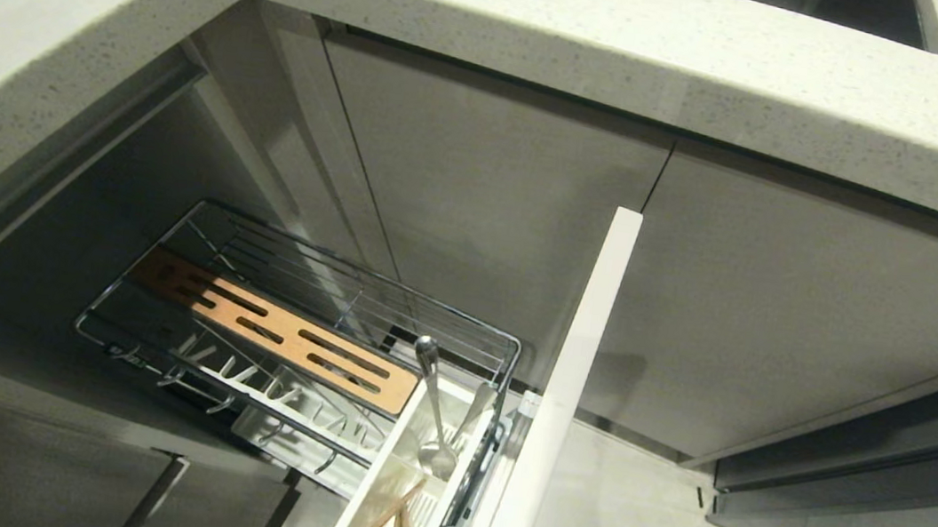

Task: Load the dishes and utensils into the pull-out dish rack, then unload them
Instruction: Take the chopsticks out of the cupboard

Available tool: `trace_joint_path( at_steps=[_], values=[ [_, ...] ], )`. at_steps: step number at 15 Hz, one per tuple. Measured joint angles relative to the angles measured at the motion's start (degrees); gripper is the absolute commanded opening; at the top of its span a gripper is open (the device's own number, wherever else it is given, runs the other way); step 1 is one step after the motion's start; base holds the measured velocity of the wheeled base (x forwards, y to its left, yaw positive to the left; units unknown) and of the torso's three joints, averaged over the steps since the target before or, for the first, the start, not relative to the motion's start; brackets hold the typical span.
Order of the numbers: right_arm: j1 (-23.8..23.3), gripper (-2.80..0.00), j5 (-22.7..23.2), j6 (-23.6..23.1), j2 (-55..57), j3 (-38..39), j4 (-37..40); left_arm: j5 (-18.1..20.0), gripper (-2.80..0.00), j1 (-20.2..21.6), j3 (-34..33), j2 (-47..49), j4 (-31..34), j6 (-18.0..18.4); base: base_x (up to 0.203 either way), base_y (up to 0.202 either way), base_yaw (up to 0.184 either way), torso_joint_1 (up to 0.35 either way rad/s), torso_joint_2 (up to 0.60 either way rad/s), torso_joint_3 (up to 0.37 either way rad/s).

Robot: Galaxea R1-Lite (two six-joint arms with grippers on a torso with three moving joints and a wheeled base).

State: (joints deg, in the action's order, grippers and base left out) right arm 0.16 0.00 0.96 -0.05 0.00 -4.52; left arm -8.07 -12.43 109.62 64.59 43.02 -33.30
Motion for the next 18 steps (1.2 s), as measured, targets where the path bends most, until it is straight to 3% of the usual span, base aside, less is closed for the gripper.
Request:
trace_joint_path(
  at_steps=[7, 11, 12, 16, 18],
  values=[
    [0.00, -2.80, 0.00, 0.00, 0.00, 0.00, -0.01, 0.08, -2.80, -22.84, 0.79, 12.50, 20.28, 0.08, 0.000, 0.000, 0.000, 0.000, 0.00, 0.000],
    [0.00, -2.80, 0.00, 0.00, 0.00, 0.00, -0.01, -1.57, -2.80, -30.37, 0.79, 18.55, 29.84, -0.87, 0.000, 0.000, 0.000, 0.000, 0.00, 0.000],
    [0.00, -2.80, 0.00, 0.00, 0.00, 0.00, -0.01, -2.53, 0.00, -31.29, 0.80, 19.86, 32.22, -0.91, 0.000, 0.000, 0.000, 0.000, 0.00, 0.000],
    [0.00, -2.80, 0.00, 0.00, 0.00, 0.00, -0.01, -3.29, 0.00, -33.24, 0.74, 26.38, 40.66, -1.02, 0.000, 0.000, 0.000, 0.000, 0.00, 0.000],
    [0.00, -2.80, 0.00, 0.00, 0.00, 0.00, 0.00, -0.92, 0.00, -33.60, 0.59, 29.85, 43.10, -0.80, 0.000, 0.000, 0.000, 0.000, 0.00, 0.000]
  ],
)
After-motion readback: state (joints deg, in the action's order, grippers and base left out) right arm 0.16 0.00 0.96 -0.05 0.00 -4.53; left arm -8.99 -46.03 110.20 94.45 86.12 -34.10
